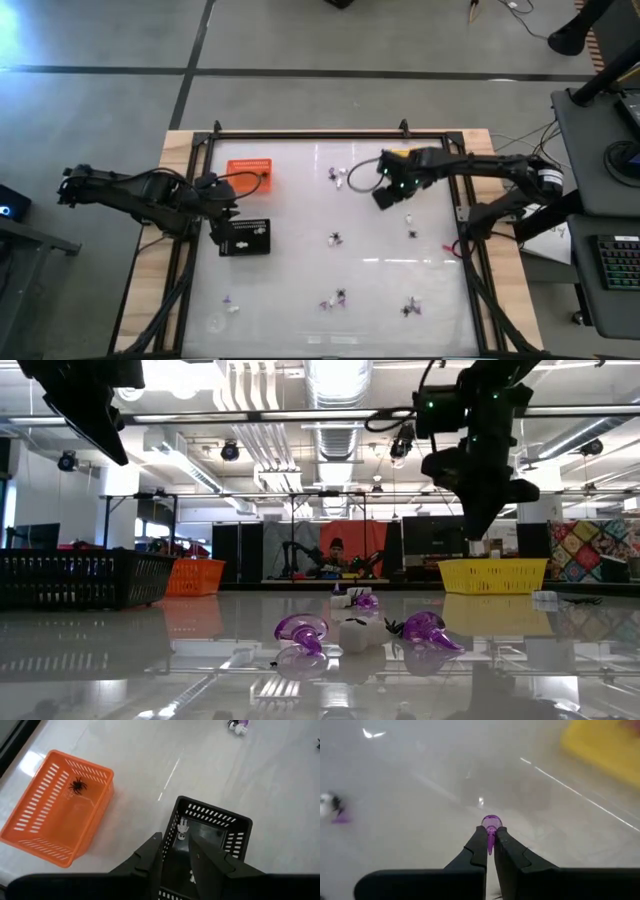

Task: Sort Halloween decoration
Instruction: Put the purple witch hat toy into the yellow bin

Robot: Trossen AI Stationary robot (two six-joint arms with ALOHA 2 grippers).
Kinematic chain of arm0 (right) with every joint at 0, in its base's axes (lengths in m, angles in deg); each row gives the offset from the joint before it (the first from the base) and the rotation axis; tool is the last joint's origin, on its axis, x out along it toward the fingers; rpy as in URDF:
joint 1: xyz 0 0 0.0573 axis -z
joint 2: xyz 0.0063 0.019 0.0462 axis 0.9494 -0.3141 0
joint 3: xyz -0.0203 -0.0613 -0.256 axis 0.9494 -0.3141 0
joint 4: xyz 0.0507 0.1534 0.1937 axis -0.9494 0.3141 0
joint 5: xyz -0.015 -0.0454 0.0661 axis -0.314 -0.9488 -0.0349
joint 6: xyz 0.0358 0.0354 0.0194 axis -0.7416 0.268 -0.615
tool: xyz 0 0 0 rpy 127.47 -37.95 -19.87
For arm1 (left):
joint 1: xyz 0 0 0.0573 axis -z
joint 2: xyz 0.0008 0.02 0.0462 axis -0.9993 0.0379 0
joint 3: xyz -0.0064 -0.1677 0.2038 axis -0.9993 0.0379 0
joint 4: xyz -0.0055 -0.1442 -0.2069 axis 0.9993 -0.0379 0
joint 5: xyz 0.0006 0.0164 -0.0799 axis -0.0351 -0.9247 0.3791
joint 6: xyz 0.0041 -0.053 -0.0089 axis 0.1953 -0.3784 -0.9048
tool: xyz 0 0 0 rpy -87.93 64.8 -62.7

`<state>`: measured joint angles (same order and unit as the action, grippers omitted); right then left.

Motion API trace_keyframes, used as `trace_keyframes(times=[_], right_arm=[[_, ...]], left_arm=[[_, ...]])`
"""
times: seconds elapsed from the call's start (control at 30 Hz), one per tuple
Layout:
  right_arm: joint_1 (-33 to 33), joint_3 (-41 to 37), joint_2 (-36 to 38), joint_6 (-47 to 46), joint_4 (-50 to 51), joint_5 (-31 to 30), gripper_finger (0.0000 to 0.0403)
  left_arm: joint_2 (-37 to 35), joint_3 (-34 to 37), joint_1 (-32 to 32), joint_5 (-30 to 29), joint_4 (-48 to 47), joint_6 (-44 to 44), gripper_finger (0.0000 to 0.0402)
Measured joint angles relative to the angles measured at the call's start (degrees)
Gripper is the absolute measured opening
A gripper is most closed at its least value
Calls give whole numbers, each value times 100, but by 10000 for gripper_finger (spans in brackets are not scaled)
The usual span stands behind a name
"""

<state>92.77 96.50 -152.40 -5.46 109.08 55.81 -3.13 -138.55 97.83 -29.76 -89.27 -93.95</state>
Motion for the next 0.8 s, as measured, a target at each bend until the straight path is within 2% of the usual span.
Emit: trace_keyframes(times=[0.43,0.8], right_arm=[[2058,0,221,1448,68,52,9],[2970,0,-488,2450,59,89,9]], left_arm=[[-21,18,0,2,-262,-726,78],[87,18,0,-340,-281,-931,78]])
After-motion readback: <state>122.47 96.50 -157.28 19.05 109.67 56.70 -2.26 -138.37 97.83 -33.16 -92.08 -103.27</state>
